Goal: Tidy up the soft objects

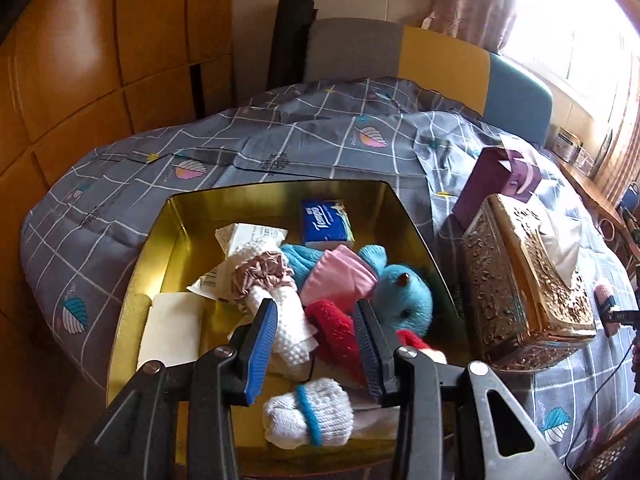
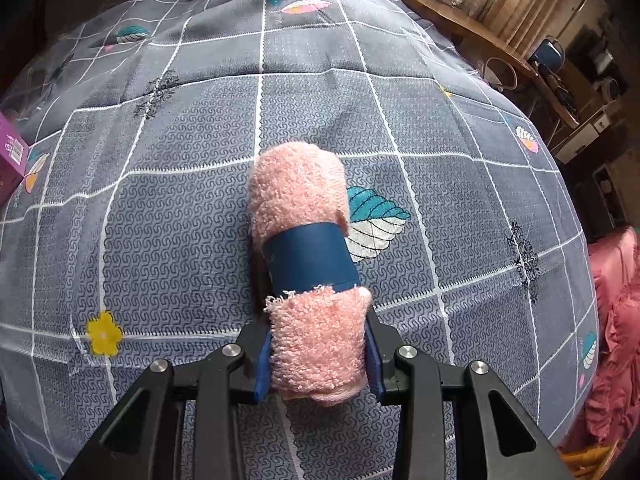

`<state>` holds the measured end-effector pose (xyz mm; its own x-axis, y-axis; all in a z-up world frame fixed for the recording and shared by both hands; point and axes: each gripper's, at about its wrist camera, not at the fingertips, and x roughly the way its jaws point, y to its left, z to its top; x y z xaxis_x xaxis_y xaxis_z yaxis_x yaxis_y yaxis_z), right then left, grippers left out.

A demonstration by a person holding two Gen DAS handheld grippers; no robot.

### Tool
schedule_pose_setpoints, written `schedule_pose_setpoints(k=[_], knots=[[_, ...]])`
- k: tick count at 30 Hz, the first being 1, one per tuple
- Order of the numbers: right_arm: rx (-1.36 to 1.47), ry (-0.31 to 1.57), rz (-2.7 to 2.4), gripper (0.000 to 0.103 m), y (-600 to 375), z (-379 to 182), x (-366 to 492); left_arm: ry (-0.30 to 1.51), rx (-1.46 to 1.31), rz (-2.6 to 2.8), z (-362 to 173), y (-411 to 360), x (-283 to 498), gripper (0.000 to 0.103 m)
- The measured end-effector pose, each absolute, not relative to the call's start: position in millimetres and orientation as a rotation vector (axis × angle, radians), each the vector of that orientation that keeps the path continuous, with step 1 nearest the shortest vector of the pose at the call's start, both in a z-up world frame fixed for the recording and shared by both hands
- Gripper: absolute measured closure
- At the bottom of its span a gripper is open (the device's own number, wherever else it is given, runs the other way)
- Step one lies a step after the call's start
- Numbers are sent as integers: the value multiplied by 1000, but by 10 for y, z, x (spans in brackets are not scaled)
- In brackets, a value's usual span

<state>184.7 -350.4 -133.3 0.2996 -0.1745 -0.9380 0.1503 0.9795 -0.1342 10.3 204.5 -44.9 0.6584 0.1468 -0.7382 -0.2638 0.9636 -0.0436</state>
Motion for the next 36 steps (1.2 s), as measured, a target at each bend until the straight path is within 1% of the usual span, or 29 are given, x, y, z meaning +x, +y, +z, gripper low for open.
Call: schedule_pose_setpoints(k=[18, 21, 28, 31, 36], knots=[[-5, 1243, -230, 67, -3495, -1329, 1829, 816, -137, 151, -453, 1866, 12, 64], [38, 1206, -210, 67, -3465, -1247, 1774, 826, -140, 135, -475, 1834, 9, 64], [53, 1175, -127, 67, -3168, -1129, 1726, 829, -132, 115, -492, 1781, -4, 64], [9, 1146, -66, 67, -2898, -1052, 1703, 837, -134, 104, -505, 1769, 8, 64], [-15, 1179, 78, 67, -2447, -1077, 1654, 840, -141, 98, -521, 1766, 5, 64]])
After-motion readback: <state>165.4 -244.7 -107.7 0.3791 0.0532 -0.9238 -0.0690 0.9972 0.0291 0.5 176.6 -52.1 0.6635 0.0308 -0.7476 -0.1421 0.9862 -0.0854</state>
